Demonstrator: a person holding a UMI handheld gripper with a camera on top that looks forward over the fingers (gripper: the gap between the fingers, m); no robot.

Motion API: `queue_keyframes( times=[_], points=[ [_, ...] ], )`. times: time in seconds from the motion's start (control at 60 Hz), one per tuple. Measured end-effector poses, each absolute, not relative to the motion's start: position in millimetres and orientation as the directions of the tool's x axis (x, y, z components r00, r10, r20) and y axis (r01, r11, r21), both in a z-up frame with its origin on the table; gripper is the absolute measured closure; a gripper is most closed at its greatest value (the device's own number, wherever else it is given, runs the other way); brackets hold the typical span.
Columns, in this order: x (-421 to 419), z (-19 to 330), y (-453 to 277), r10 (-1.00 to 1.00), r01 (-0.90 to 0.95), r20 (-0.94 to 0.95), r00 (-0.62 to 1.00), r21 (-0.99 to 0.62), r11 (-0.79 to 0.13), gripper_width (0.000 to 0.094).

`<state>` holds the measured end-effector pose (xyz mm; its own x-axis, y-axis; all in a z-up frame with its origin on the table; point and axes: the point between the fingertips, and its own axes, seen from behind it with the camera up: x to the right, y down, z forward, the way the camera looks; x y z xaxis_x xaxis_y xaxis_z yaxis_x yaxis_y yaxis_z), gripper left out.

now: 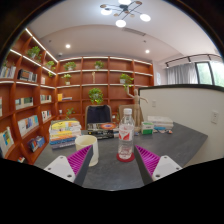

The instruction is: Pour water

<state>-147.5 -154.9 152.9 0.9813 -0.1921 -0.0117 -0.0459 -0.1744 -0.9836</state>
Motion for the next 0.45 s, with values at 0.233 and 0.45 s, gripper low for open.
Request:
queue_keyframes(
  times=[0.233, 0.45],
  points=[
    [-228.6, 167.7, -182.2, 0.022, 0.028, 0.024, 0.999, -0.983, -0.181, 0.0060],
    [-259.5, 180.7, -187.4, 0.087, 0.062, 0.049, 0.995, -0.986, -0.154, 0.0058]
  ],
)
